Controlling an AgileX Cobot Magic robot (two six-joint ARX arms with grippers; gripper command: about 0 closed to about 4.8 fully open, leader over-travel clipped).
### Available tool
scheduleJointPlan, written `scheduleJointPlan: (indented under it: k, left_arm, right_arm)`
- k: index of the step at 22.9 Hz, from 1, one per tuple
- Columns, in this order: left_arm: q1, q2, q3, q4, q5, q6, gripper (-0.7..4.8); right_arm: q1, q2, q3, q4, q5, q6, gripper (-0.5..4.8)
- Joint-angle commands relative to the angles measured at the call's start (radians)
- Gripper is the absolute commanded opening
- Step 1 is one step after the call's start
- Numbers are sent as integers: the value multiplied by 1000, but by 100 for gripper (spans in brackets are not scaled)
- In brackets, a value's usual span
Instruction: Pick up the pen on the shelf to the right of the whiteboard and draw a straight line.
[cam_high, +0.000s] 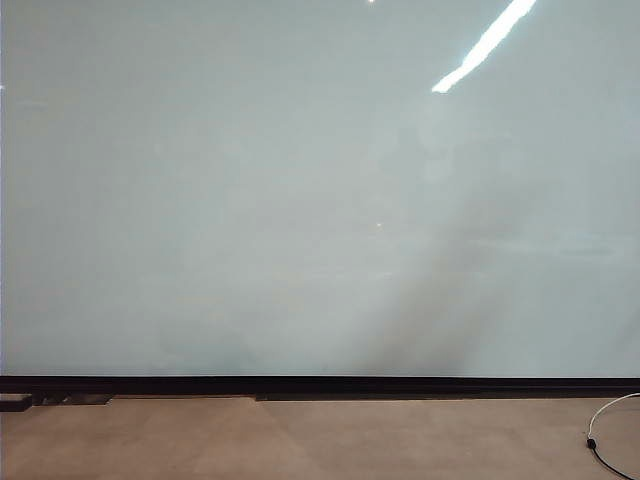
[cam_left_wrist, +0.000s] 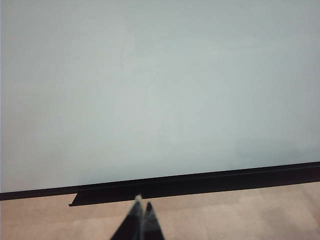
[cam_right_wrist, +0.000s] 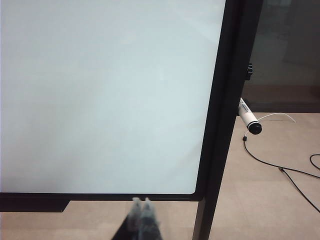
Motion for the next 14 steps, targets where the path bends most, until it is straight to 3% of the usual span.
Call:
scheduleJointPlan:
  k: [1,14]
  left_arm:
    - [0,0,3,5,0,1,-5]
    - [0,0,3,5,0,1,-5]
  right_arm:
    - [0,0,-7,12,1,0,-5]
    - [1,0,-6,14,-37,53,-5]
